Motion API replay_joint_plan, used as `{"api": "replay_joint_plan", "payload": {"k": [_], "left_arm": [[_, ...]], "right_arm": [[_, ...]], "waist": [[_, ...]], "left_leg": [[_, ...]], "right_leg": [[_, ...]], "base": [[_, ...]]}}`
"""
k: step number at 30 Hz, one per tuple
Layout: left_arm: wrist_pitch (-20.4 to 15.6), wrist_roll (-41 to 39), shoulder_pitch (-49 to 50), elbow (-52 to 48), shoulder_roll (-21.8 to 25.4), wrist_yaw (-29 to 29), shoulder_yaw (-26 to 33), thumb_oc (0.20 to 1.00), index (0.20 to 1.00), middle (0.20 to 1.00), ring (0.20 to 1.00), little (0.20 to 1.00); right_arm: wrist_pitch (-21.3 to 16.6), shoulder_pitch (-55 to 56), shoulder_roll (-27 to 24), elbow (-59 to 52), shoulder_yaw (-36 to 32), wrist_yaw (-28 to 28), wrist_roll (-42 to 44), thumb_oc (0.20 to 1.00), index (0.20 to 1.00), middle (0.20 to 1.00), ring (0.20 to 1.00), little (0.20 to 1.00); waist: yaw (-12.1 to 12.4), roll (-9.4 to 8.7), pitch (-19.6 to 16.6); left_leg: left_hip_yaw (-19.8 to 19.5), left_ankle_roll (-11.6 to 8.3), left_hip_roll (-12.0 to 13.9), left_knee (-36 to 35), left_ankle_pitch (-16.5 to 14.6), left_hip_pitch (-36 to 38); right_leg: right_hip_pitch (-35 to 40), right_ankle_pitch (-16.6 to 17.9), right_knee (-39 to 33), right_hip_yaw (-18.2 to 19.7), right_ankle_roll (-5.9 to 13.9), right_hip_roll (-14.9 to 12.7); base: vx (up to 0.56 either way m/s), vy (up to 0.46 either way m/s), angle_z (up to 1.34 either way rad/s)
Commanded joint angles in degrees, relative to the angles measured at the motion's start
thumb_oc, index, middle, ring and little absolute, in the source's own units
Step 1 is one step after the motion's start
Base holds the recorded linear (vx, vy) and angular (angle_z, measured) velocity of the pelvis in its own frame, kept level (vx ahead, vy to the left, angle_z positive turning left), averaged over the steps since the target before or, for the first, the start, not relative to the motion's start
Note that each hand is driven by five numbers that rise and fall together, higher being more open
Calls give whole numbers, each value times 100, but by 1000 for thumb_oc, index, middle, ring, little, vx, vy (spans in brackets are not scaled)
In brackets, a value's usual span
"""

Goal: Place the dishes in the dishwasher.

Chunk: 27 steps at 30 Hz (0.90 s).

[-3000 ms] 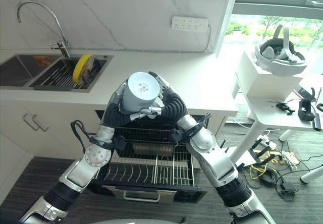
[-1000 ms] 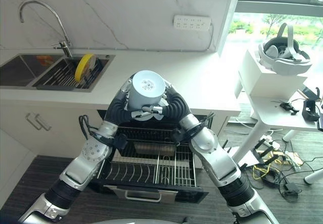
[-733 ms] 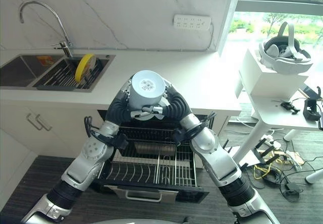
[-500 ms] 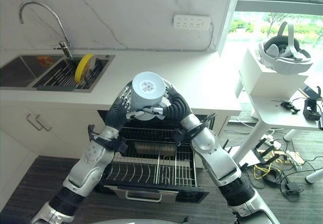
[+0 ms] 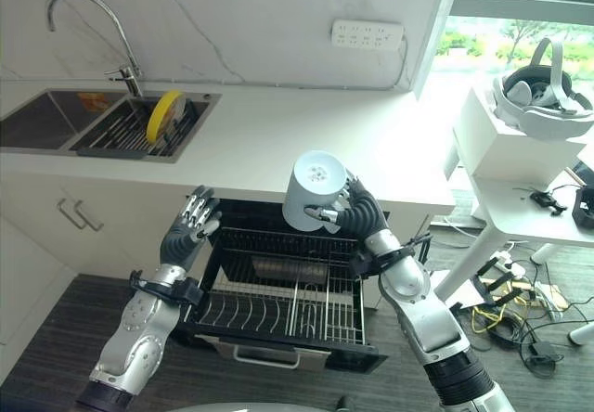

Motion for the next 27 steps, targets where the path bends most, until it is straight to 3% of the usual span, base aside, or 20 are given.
{"api": "replay_joint_plan", "payload": {"k": [1, 3, 9, 11, 17, 18, 19, 20, 24, 27], "left_arm": [[175, 286, -537, -70, 289, -38, 214, 1000, 1000, 1000, 1000, 1000], [303, 122, -496, 8, 295, 228, 333, 1000, 1000, 1000, 1000, 1000], [693, 202, -327, -18, 322, -363, 523, 1000, 1000, 1000, 1000, 1000], [1104, 742, -301, 68, 511, -540, 535, 1000, 1000, 1000, 1000, 1000], [1669, 1225, -365, 253, 771, -1158, 460, 1000, 1000, 1000, 1000, 1000], [2101, 1723, -438, 392, 935, -1452, 275, 1000, 1000, 1000, 1000, 1000], [2270, 2044, -506, 531, 1043, -1632, 163, 1000, 1000, 1000, 1000, 1000], [2679, 2887, -745, 782, 1345, -1984, -194, 1000, 1000, 1000, 1000, 1000], [3150, 3784, -1362, 1183, 1716, -2501, -790, 1000, 1000, 1000, 1000, 1000], [3443, 4294, -2066, 1619, 1868, -3240, -1276, 1000, 1000, 1000, 1000, 1000]], "right_arm": [[-280, -282, 15, -117, -337, 71, 217, 200, 200, 200, 200, 200], [-121, -181, 51, -26, -335, 201, 379, 200, 200, 200, 200, 200], [166, 144, 131, 463, -355, 510, 406, 200, 200, 200, 200, 200], [328, 289, 164, 895, -315, 536, 416, 200, 200, 200, 200, 200], [374, 340, 178, 1320, -339, 634, 359, 200, 200, 200, 200, 200], [402, 326, 154, 1422, -277, 626, 282, 200, 200, 200, 200, 200], [388, 298, 112, 1489, -257, 652, 258, 200, 200, 200, 200, 200], [384, 161, -33, 1637, -200, 680, 279, 200, 200, 200, 200, 200], [413, -278, -423, 1820, -118, 749, 438, 200, 200, 200, 200, 200], [515, -877, -711, 2090, 0, 887, 479, 200, 200, 200, 200, 200]], "waist": [[3, -125, 64], [-8, -121, 71], [-57, -119, 94], [-89, -81, 122], [-162, 26, 237], [-210, 89, 285], [-244, 128, 314], [-319, 222, 385], [-436, 383, 592], [-540, 580, 842]], "left_leg": [[95, 112, -47, 41, -581, 146], [94, 108, -45, 41, -570, 152], [136, 88, -28, 41, -541, 157], [162, 76, -19, 41, -514, 159], [221, 54, -4, 41, -458, 118], [257, 40, -6, 41, -435, 102], [271, 36, -8, 41, -421, 88], [298, 22, -8, 41, -386, 54], [281, -2, -51, 41, -295, -99], [251, -15, -124, 41, -187, -257]], "right_leg": [[486, -527, 44, -252, 326, -286], [490, -529, 44, -257, 331, -285], [497, -529, 44, -299, 320, -268], [500, -528, 44, -317, 330, -261], [449, -509, 44, -303, 330, -254], [425, -492, 44, -289, 340, -259], [401, -481, 44, -280, 348, -265], [348, -455, 44, -256, 362, -276], [166, -395, 63, -170, 357, -326], [-17, -397, 140, -53, 322, -373]], "base": [[0, 0, 0], [0, 0, 0], [2, -5, 1], [55, -6, 0], [12, 1, 0], [30, 24, -1], [17, 58, -4], [-13, 61, -3], [-114, 137, -11], [-164, 211, -8]]}}
